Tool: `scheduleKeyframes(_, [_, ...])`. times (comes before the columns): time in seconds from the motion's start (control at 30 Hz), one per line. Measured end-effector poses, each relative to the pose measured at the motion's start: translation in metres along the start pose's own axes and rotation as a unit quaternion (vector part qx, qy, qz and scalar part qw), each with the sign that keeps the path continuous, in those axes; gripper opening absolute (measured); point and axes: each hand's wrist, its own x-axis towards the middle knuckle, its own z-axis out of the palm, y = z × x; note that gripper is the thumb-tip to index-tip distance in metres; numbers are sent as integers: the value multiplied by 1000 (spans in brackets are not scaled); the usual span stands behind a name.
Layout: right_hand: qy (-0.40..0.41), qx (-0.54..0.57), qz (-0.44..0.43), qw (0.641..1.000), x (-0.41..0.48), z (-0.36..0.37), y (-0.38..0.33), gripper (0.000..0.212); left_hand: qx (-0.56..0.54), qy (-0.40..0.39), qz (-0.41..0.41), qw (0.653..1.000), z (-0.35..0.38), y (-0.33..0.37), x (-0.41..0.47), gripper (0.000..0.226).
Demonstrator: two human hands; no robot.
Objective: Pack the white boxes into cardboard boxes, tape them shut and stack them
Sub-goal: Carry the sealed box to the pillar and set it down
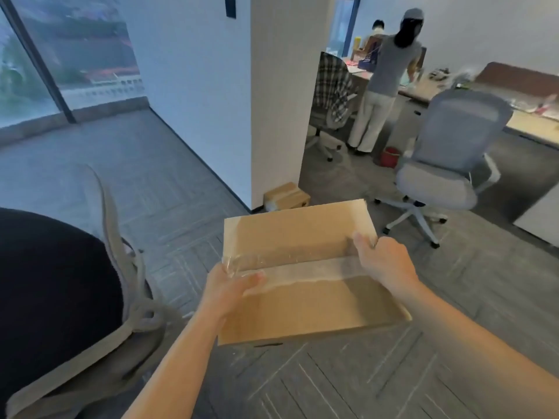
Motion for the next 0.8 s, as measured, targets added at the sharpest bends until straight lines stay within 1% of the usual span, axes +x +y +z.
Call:
scheduleKeyframes(0.13, [9,19,33,999,59,-8,-6,60,22,-28,6,999,21,36,70,27])
scheduleKeyframes(0.23, [12,33,44,998,115,-9,-5,61,41,-36,1,999,43,53,124,33])
scheduleKeyframes(0.33, [-3,41,44,998,182,-10,-3,56,55,-32,-2,998,72,65,181,35])
scheduleKeyframes(0.43, [-9,56,43,997,259,-10,4,50,71,-26,-3,997,109,85,241,29])
scheduleKeyframes(0.57, [-9,53,51,997,369,-21,6,59,78,-19,-9,997,161,121,319,27])
scheduleKeyframes(0.7, [-11,42,22,999,467,-39,-11,60,57,22,-8,998,202,150,388,24])
scheduleKeyframes(0.8, [-25,30,0,999,536,-40,-29,59,32,55,-13,998,218,164,435,25])
